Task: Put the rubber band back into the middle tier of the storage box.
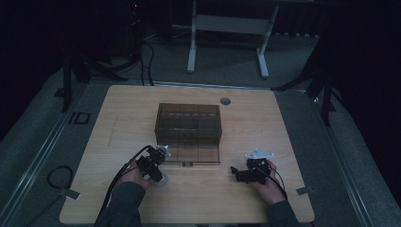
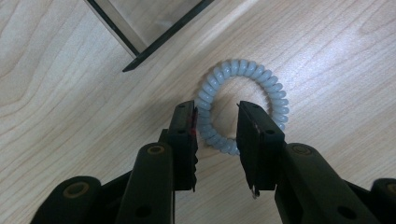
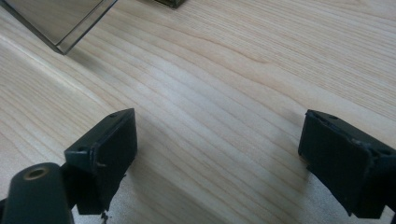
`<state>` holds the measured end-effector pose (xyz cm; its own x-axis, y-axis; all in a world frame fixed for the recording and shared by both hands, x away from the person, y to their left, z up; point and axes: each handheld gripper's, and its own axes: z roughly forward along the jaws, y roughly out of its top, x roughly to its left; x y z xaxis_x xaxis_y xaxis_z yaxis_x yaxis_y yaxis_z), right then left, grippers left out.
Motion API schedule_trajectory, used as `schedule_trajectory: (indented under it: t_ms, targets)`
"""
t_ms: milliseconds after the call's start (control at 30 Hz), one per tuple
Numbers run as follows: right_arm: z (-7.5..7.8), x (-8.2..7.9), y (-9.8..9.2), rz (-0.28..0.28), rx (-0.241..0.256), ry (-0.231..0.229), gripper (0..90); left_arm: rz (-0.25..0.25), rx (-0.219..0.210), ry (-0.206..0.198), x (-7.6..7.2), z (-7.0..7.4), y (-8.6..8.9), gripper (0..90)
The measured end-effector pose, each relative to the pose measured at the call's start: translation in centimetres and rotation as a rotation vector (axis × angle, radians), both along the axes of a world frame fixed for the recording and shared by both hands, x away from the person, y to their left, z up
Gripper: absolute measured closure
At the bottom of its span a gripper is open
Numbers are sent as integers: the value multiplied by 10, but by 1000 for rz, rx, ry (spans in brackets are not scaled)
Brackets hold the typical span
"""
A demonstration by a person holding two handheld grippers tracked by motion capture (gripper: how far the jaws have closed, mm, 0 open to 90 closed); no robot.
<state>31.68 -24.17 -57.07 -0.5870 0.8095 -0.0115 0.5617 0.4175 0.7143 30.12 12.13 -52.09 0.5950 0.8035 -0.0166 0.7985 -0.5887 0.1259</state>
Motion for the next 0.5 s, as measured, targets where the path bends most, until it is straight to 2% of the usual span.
schedule_trajectory:
  t_ms: [500]
  targets:
    - [0,0,0,-1,0,1,115,10,21,37,5,-7,-3,692]
